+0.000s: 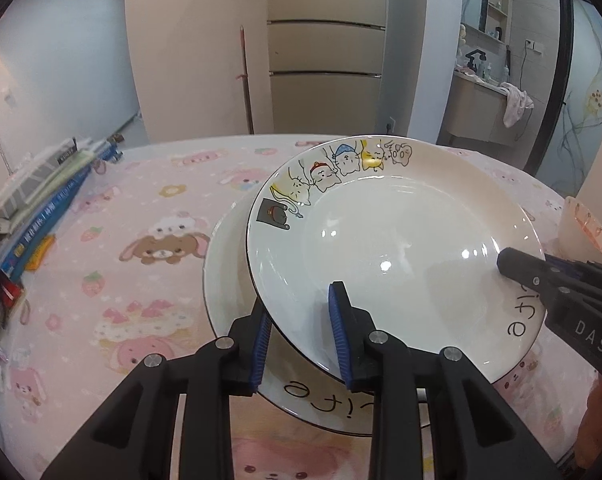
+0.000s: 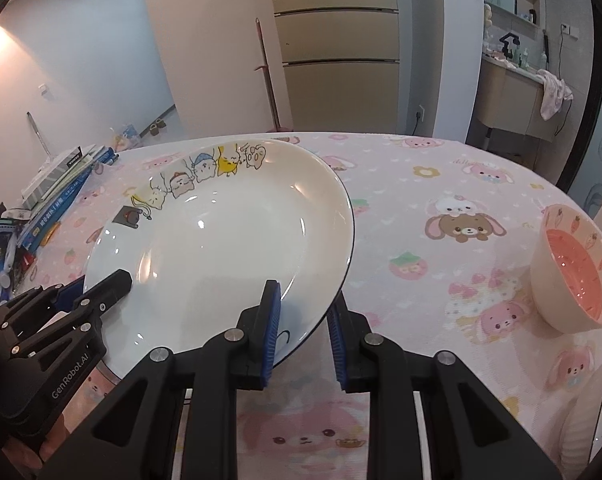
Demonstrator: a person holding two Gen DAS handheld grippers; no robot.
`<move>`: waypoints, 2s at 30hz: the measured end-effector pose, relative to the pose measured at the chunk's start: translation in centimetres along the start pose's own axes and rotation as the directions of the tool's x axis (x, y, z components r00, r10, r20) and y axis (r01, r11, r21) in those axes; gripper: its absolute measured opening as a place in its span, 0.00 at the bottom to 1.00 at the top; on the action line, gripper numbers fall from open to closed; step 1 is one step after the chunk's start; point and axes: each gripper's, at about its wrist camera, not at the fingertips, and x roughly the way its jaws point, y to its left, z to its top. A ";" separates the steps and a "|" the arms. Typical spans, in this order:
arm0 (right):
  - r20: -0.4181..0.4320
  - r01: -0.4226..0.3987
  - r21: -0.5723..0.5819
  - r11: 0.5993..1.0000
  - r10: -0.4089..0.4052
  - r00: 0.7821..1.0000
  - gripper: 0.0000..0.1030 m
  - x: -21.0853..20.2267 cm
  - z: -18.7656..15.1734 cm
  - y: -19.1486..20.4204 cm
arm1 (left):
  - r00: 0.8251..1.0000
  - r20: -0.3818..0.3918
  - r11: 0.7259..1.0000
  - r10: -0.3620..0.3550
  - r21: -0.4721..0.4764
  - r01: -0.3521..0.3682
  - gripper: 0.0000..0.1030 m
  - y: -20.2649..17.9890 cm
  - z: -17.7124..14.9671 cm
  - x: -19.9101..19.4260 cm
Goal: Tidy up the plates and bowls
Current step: 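Lower the held plate onto the plate stack with both grippers, then open both grippers and lift them away from the plate stack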
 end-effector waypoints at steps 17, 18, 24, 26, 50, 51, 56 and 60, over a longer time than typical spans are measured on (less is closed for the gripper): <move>0.019 0.052 0.006 0.999 -0.052 0.998 0.17 -0.3 0.1 0.1 | 0.999 0.014 0.999 0.042 -0.001 -0.042 0.33 0.0 -0.5 -1.3; 0.028 0.064 0.010 0.998 -0.065 0.998 0.16 -0.4 0.1 0.1 | 0.998 0.034 0.998 0.061 0.010 -0.062 0.40 -0.2 -0.5 -1.6; 0.045 0.083 0.003 0.997 -0.083 0.996 0.14 -0.6 0.4 -0.1 | 0.982 0.163 0.991 0.098 0.076 -0.111 0.69 -1.5 -0.5 -4.2; 0.048 0.081 -0.004 0.997 -0.081 0.996 0.14 -0.6 0.5 -0.1 | 0.980 0.177 0.992 0.092 0.069 -0.106 0.69 -1.4 -0.4 -4.6; 0.032 0.064 -0.119 0.991 -0.060 0.998 0.23 0.3 -0.7 1.9 | 0.954 0.284 0.994 0.099 -0.074 -0.081 0.82 1.9 -0.1 -6.8; 0.031 0.063 -0.117 0.991 -0.060 0.998 0.23 0.4 -0.7 1.9 | 0.953 0.287 0.994 0.097 -0.075 -0.078 0.82 1.9 -0.1 -6.9; 0.035 0.027 -0.063 0.998 -0.024 0.999 0.26 0.0 -0.4 0.9 | 0.946 0.313 0.995 0.089 -0.071 -0.071 0.82 1.8 -0.2 -7.3; 0.085 0.013 -0.047 0.999 -0.009 0.996 0.33 -1.0 -0.1 0.7 | 0.933 0.352 0.996 0.075 -0.067 -0.055 0.82 1.7 -0.3 -8.2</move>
